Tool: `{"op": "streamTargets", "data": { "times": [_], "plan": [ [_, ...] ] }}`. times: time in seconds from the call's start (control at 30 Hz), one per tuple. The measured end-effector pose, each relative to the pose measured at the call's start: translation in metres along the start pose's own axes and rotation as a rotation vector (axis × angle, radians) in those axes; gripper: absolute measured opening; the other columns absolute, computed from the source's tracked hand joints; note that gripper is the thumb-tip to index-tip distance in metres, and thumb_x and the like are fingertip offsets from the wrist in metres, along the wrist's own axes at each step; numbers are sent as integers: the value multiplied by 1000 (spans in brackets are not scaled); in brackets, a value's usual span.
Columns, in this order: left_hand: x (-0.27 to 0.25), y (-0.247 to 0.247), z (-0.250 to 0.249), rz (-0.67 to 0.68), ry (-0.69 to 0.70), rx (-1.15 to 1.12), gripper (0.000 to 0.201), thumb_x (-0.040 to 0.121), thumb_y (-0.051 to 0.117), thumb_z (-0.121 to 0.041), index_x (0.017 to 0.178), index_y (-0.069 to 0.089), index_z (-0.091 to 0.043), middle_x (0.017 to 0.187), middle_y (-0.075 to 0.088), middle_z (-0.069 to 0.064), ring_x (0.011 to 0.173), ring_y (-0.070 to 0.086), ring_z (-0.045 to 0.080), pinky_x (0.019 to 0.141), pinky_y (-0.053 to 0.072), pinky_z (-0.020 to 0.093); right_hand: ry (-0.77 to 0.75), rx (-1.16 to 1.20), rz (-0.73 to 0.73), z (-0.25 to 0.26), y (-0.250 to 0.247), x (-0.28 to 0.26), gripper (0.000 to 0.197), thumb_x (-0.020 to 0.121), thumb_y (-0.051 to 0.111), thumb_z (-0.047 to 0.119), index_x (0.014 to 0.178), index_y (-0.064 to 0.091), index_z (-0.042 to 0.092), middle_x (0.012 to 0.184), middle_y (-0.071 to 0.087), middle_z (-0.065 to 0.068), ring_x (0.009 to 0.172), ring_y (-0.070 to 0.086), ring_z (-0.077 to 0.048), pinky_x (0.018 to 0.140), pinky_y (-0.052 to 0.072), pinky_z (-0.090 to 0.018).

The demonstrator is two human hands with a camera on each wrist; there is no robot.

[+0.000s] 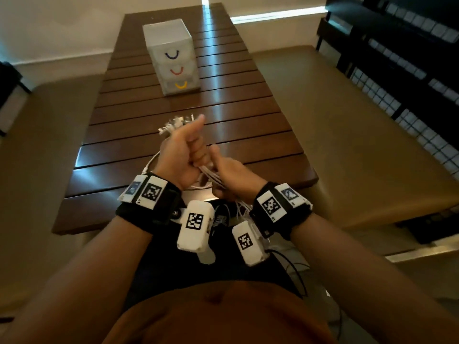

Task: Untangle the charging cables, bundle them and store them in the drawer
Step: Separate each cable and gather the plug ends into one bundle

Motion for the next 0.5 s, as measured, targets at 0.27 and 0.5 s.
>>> {"op": "streamTargets", "data": {
  "times": [0.27, 0.5],
  "plan": [
    [-25, -104, 5, -212, -67, -101, 56, 93, 48, -51, 50, 28, -23, 37, 17, -8, 29, 14, 5, 33, 9, 16, 46, -446, 242, -11, 72, 15, 42, 101, 37, 40, 82, 59, 9, 66, 59, -6, 50, 56, -15, 45, 42, -24],
    [-38, -187, 13, -348, -106, -161, 67, 96, 45, -48, 38, 27, -21, 33, 17, -9, 25, 14, 5, 35, 5, 18, -257, -871, -40, 26, 74, 66, 2, 85, 64, 26, 84, 65, 25, 90, 65, 3, 85, 62, -21, 80, 54, -40]
  ]
}}
Point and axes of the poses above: each hand's wrist, its own x-axis towards the middle knuckle, its own y-axis out of the palm, z = x × y, the point moved 5 cm from there along x, towards the middle knuckle
